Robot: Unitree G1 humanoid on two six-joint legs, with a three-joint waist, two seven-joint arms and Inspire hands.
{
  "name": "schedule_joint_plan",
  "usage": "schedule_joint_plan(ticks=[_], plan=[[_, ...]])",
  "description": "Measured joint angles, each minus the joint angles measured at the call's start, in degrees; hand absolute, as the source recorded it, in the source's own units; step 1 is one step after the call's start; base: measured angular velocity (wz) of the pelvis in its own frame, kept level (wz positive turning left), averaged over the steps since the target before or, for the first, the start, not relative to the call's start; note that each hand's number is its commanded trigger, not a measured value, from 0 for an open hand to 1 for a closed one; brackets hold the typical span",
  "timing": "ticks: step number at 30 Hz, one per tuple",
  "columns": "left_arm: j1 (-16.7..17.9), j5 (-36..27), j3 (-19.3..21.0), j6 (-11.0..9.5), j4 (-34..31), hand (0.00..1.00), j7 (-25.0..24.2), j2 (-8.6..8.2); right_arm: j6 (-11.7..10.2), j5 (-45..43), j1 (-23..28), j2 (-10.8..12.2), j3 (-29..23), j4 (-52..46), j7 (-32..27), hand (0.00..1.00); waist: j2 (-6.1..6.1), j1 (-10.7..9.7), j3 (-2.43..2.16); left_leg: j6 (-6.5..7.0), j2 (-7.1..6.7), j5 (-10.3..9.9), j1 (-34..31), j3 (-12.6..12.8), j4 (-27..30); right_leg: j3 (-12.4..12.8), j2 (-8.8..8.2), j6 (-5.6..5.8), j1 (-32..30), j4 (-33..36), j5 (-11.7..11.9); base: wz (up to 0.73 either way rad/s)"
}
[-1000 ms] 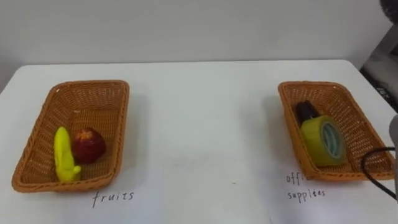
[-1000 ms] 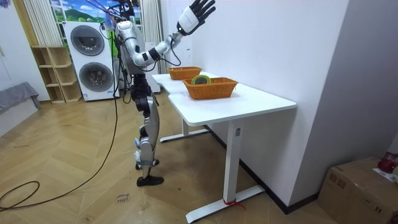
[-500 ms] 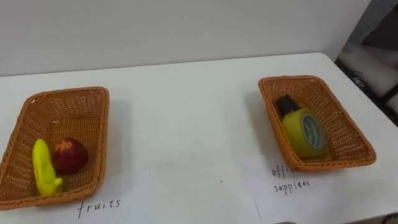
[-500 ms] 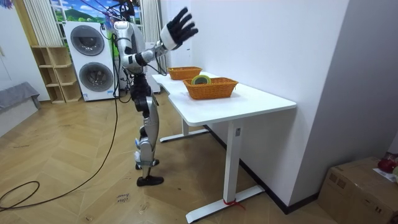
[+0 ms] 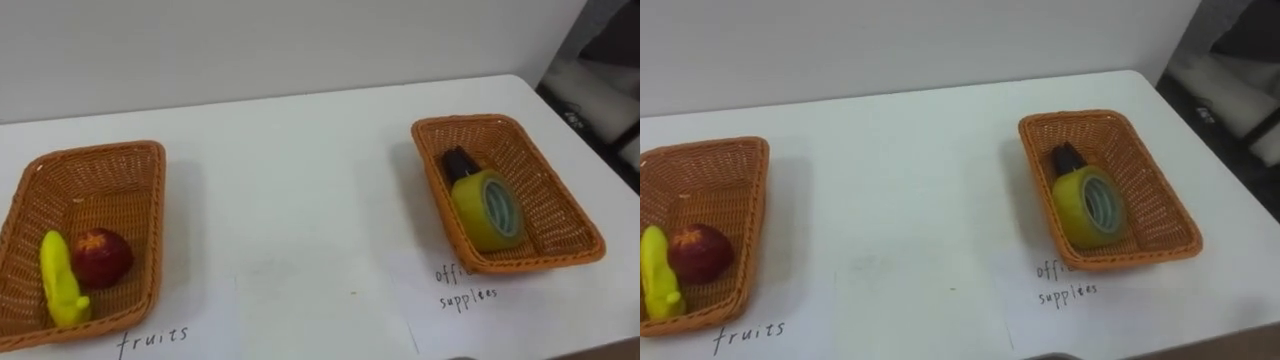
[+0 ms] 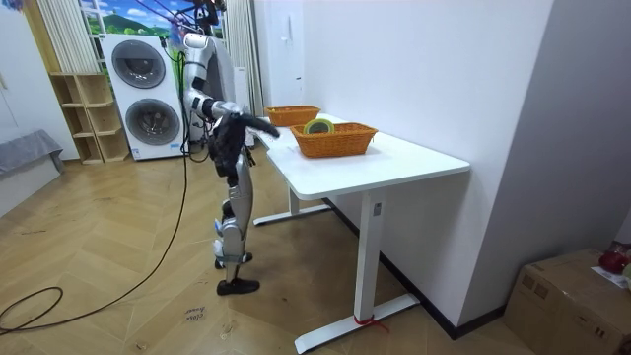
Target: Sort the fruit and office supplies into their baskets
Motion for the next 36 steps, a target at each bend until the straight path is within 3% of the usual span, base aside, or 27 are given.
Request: schedule_joint_plan(ticks=[4, 10, 15, 19, 22, 25, 26, 30, 33, 36], plan=[[-0.2, 0.1, 0.0, -0.3, -1.6, 0.0, 0.4, 0.02, 0.0, 0.9, 2.1, 2.2, 0.0, 7.7, -0.9, 0.0, 0.56, -0.1, -0.27, 0.05, -0.03, 0.0, 0.0, 0.1, -0.2, 0.5, -0.01, 0.01, -0.2, 0.1, 0.0, -0.03], [0.0, -0.2, 0.0, -0.4, -2.4, 0.0, 0.4, -0.38, 0.0, 7.1, 3.6, 4.8, 0.7, 15.8, -0.2, 0.0, 0.87, -0.2, -0.18, 0.05, -0.23, 0.0, 0.0, 0.8, -0.4, 1.2, 0.05, 0.04, -0.3, 0.1, -0.1, -0.05], [0.2, -2.5, -0.1, -0.4, -2.3, 0.0, 0.2, -0.43, 0.0, 7.2, 3.6, 6.3, 5.1, 24.3, 2.2, 0.0, 0.86, -0.1, -0.15, 0.08, -0.18, 0.0, 0.1, 0.6, -0.2, 1.3, -0.02, 0.08, -0.1, 0.1, -0.2, 0.01], [0.5, -2.1, 0.0, -0.4, -0.9, 0.0, -0.2, -0.45, 0.2, 7.3, 3.6, 6.7, 8.8, 31.4, 6.3, 0.0, 1.25, 0.7, 0.05, 0.08, -0.32, 0.0, 0.4, 0.4, -0.1, 1.4, 0.03, 0.13, -0.2, 0.1, -0.2, 0.01], [0.2, -2.1, 0.1, -0.3, 0.6, 0.0, -1.0, -0.98, 0.8, 6.3, 3.0, 6.7, 13.1, 38.6, 13.2, 0.0, 1.45, 1.6, 0.06, 0.07, -0.34, -0.2, 0.6, 0.1, -0.1, 1.2, 0.0, 0.11, 0.0, -0.1, -0.4, 0.02], [0.1, -0.9, 0.6, -0.3, 1.7, 0.0, -1.6, -2.31, 3.6, -3.6, 2.8, 6.8, 18.4, 44.1, 21.7, 0.0, 2.12, 2.3, 0.13, 0.11, -0.31, -0.3, 1.1, -0.1, -0.2, 1.0, -0.05, 0.21, 0.6, -0.2, -0.6, 0.04], [0.2, 0.2, 0.6, -0.2, 1.8, 0.0, -2.0, -2.4, 4.2, -10.7, 2.8, 6.8, 21.2, 45.0, 25.1, 0.0, 2.3, 2.8, 0.2, 0.11, -0.29, -0.4, 1.1, 0.0, -0.2, 1.1, -0.03, 0.21, 0.5, -0.1, -0.6, -0.06], [-1.5, 0.5, -2.7, 0.0, 2.2, 0.0, -2.7, -1.5, 6.5, -32.3, 0.9, 6.5, 32.5, 45.4, 35.0, 0.0, 2.31, 6.6, 0.33, 0.05, -0.1, -0.4, 1.0, 0.4, -0.3, 1.3, 0.15, 0.12, 0.1, 0.0, -0.5, -0.07], [-2.5, 0.1, -5.8, 0.1, 2.3, 0.0, -2.9, -1.54, 7.1, -40.1, -2.9, 6.5, 38.1, 46.0, 41.5, 0.0, 1.94, 8.1, 0.36, 0.05, -0.29, -0.4, 1.0, 0.0, -0.3, 1.0, 0.08, 0.12, 0.3, -0.1, -0.5, 0.05], [-2.4, 0.1, -6.9, 0.1, 2.3, 0.0, -3.6, -1.53, 7.0, -43.5, -5.5, 6.6, 40.7, 45.9, 45.6, 0.0, 1.35, 8.3, 0.37, 0.05, -0.35, -0.4, 1.0, -0.6, -0.3, 0.2, 0.01, 0.15, 1.2, -1.0, -0.5, 0.16]])
